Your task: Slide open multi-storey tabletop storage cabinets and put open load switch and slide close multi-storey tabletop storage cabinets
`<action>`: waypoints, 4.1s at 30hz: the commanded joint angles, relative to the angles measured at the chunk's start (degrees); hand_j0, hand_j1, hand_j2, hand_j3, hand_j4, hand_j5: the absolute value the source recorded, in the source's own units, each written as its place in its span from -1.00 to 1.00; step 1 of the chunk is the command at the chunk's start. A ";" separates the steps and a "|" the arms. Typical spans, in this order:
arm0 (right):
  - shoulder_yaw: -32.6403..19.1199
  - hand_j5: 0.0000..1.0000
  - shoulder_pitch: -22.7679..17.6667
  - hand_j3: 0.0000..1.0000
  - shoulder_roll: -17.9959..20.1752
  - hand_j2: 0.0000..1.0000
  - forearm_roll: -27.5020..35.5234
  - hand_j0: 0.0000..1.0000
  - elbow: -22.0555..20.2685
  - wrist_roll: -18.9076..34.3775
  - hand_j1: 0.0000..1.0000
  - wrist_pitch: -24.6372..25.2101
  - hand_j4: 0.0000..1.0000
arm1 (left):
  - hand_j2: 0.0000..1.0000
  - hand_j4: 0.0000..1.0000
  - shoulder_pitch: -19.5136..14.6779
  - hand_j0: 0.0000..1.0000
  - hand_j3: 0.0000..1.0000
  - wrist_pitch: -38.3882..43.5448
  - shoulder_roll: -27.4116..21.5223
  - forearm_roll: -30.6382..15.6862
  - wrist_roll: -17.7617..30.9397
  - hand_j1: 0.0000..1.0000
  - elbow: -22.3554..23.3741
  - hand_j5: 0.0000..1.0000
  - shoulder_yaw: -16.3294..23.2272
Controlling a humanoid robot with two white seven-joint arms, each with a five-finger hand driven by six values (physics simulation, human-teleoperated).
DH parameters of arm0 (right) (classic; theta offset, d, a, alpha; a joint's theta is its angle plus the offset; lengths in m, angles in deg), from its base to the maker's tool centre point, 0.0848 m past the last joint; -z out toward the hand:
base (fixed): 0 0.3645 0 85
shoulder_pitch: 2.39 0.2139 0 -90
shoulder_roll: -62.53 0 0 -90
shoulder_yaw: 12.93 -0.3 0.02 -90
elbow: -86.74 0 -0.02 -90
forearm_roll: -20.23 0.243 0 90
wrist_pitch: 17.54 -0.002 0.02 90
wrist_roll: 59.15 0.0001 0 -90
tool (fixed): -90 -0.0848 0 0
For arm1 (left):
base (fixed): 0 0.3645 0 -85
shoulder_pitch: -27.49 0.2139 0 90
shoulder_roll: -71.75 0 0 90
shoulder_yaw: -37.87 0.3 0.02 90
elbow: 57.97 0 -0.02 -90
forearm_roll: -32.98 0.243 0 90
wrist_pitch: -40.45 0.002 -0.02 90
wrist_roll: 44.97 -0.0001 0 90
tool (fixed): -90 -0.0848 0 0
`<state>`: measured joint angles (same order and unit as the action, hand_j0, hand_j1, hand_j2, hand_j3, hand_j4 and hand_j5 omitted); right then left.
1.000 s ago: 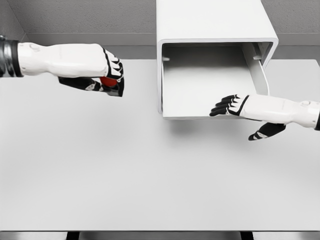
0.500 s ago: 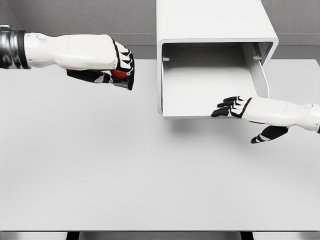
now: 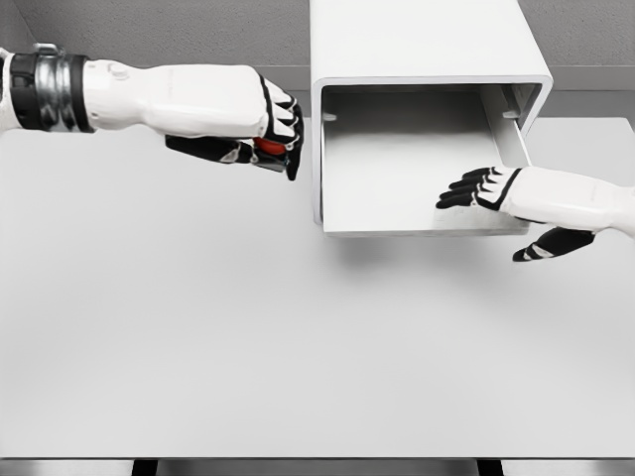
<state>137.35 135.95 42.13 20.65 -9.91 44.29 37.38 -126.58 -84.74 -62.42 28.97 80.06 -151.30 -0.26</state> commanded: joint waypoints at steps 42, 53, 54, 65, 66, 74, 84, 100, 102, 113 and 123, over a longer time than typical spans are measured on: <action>-0.07 1.00 -0.18 1.00 0.18 1.00 0.28 1.00 -0.91 -5.18 1.00 0.08 1.00 | -0.08 -0.08 -1.58 -0.08 -0.08 0.20 15.96 1.99 -0.03 -0.08 10.10 -0.08 2.71; -0.15 1.00 -0.18 1.00 -0.17 1.00 0.28 1.00 -0.91 -5.18 1.00 0.08 1.00 | -0.08 -0.08 -2.90 -0.08 -0.08 0.20 20.44 3.05 -0.03 -0.08 16.34 -0.08 5.87; -0.15 1.00 -0.18 1.00 -0.17 1.00 0.28 1.00 -0.91 -5.18 1.00 0.08 1.00 | -0.08 -0.08 -3.08 -0.08 -0.08 0.20 20.62 3.05 -0.03 -0.08 16.96 -0.08 6.40; -0.15 1.00 -0.18 1.00 -0.17 1.00 0.28 1.00 -0.91 -5.18 1.00 0.08 1.00 | -0.04 -0.04 -3.69 -0.04 -0.04 0.20 22.90 5.16 -0.03 -0.04 19.33 -0.04 6.84; -0.15 1.00 -0.18 1.00 -0.26 1.00 0.28 1.00 -0.91 -5.18 1.00 0.08 1.00 | -0.02 -0.02 -3.69 -0.02 -0.02 0.20 22.90 5.16 -0.03 -0.02 19.59 -0.02 6.75; -0.07 1.00 -0.18 1.00 -0.35 1.00 0.28 1.00 -0.91 -5.18 1.00 0.08 1.00 | 0.72 0.72 -3.78 0.72 0.72 0.20 23.08 5.33 -0.03 0.72 20.47 0.72 6.05; -0.07 1.00 -0.18 1.00 -0.61 1.00 0.28 1.00 -0.91 -5.18 1.00 0.08 1.00 | 1.00 1.00 -3.43 1.00 1.00 0.20 22.20 3.31 -0.03 1.00 18.98 1.00 5.52; -0.07 1.00 -0.26 1.00 -1.22 1.00 0.37 1.00 -0.91 -5.35 1.00 0.08 1.00 | 1.00 1.00 22.05 1.00 1.00 0.20 -13.83 -13.30 -0.05 1.00 -5.54 1.00 -17.67; 0.11 1.00 -0.35 1.00 -1.58 1.00 0.37 1.00 -0.91 -5.44 1.00 0.08 1.00 | 1.00 1.00 32.42 1.00 1.00 0.20 -16.30 -13.65 -0.05 1.00 -4.84 1.00 -26.99; 0.46 1.00 -0.44 1.00 -3.95 1.00 0.46 1.00 -0.47 -5.09 1.00 0.08 1.00 | 1.00 1.00 44.56 1.00 1.00 0.20 -11.20 -13.30 -0.03 1.00 -0.01 1.00 -30.07; 0.37 1.00 -0.09 1.00 -7.55 1.00 0.37 1.00 3.93 -3.33 1.00 0.08 1.00 | 1.00 1.00 45.62 1.00 1.00 0.20 -9.35 -11.28 -0.03 1.00 1.31 1.00 -30.08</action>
<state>137.79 135.87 35.45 20.67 -6.54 40.49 37.43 -80.96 -84.71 -71.92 17.65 80.05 -150.18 -30.26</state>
